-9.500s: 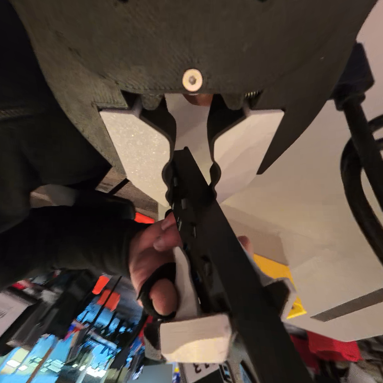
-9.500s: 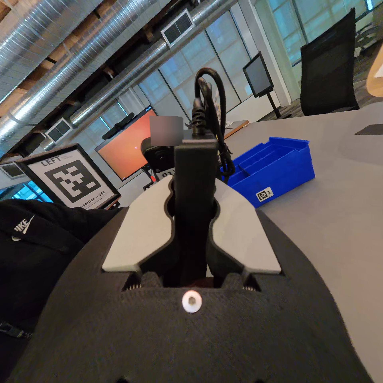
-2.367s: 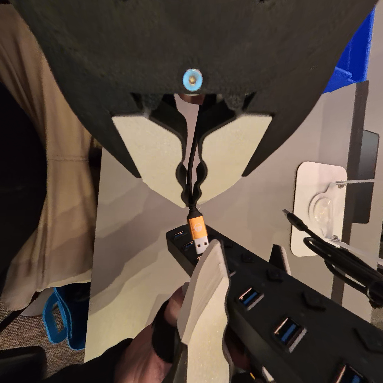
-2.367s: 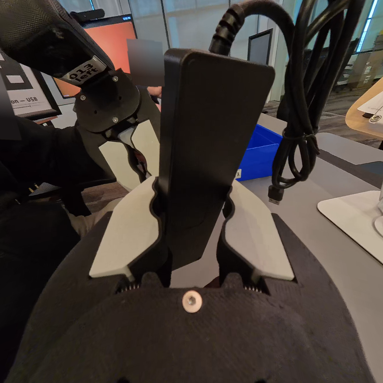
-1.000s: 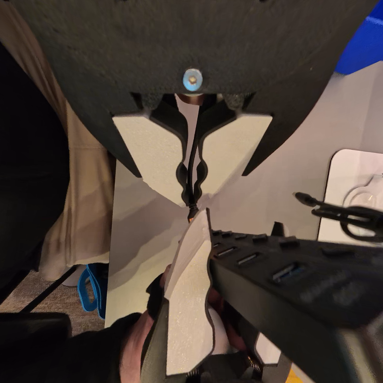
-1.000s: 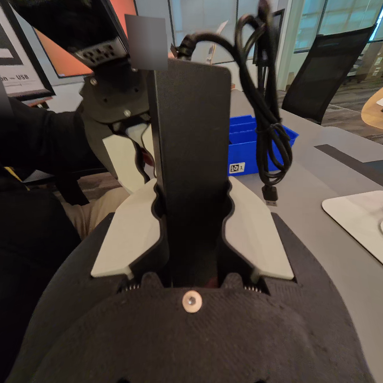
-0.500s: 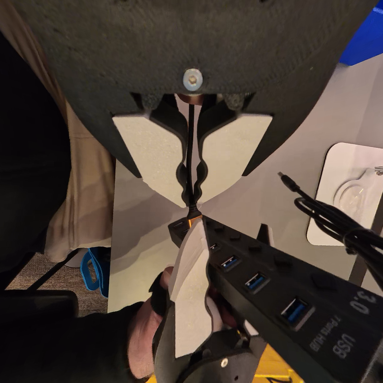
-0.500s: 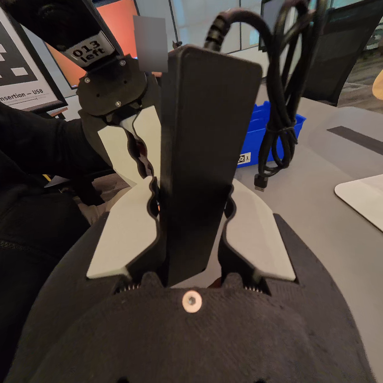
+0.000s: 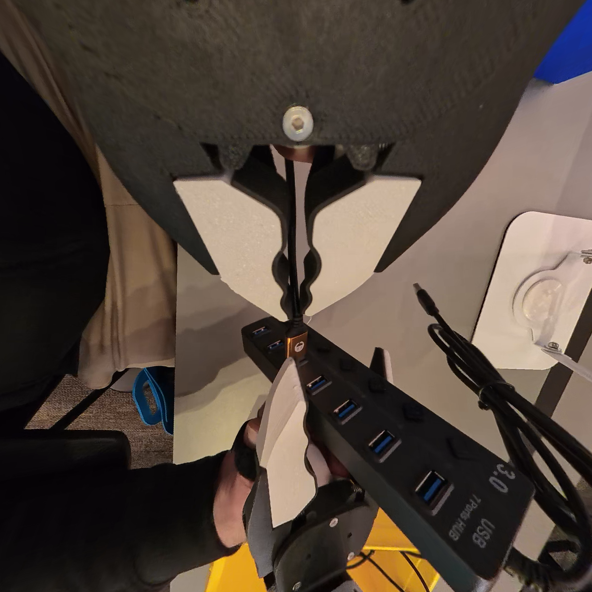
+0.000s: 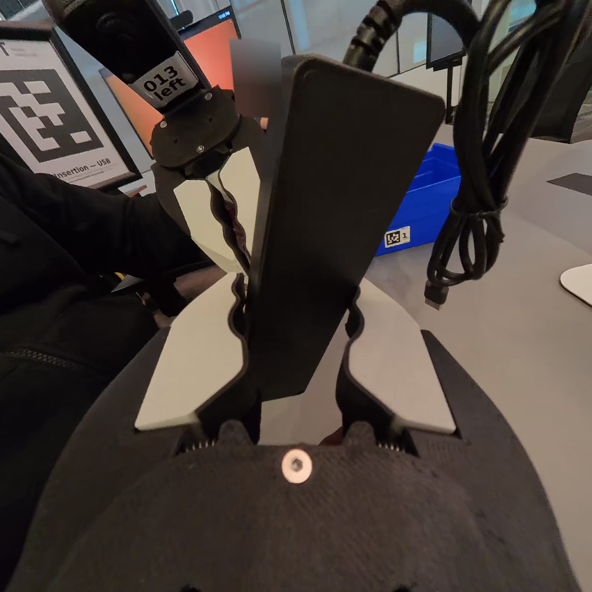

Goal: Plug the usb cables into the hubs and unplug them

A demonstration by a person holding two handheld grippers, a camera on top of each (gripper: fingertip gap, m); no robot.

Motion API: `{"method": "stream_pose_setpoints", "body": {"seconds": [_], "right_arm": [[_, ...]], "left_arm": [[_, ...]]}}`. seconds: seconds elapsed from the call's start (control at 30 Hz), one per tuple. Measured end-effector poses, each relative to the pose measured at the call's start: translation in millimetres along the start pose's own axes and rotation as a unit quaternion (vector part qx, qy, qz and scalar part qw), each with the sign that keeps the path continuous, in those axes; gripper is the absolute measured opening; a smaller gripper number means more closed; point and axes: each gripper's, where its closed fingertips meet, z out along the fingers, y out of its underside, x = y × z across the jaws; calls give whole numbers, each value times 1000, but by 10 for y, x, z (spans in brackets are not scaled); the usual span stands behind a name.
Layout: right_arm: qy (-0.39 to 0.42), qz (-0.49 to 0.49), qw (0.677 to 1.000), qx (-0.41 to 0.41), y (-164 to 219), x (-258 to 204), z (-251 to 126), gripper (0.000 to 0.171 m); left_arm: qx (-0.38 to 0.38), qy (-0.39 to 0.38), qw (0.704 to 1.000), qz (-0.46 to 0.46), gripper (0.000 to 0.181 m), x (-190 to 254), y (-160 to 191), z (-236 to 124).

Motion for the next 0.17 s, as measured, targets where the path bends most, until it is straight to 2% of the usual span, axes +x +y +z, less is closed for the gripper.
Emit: {"method": "stream_pose_setpoints", "body": {"seconds": [0.03,0.17], "right_arm": [[-5,2,1000,0,7,-4,-6,60],[3,-23,1000,0,-2,-8,-9,58]], "left_arm": [[1,-1,1000,2,4,0,3,-3],[5,-1,1000,-2,4,-19,20,1]]}}
